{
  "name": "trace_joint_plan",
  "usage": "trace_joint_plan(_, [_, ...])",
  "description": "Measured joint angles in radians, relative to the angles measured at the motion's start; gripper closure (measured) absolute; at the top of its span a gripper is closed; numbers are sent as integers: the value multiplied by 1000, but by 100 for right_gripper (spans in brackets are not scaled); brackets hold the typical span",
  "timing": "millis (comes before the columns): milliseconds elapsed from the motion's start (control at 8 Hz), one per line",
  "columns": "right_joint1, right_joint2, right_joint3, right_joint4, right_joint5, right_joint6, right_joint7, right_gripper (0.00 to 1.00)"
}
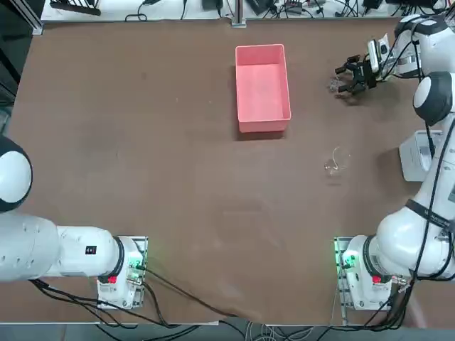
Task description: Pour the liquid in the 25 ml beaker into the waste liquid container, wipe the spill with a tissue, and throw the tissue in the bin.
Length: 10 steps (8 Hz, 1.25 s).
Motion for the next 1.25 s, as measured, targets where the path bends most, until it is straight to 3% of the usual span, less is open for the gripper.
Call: trace_joint_plan(1250, [22, 31, 3, 3, 4, -6, -16, 0])
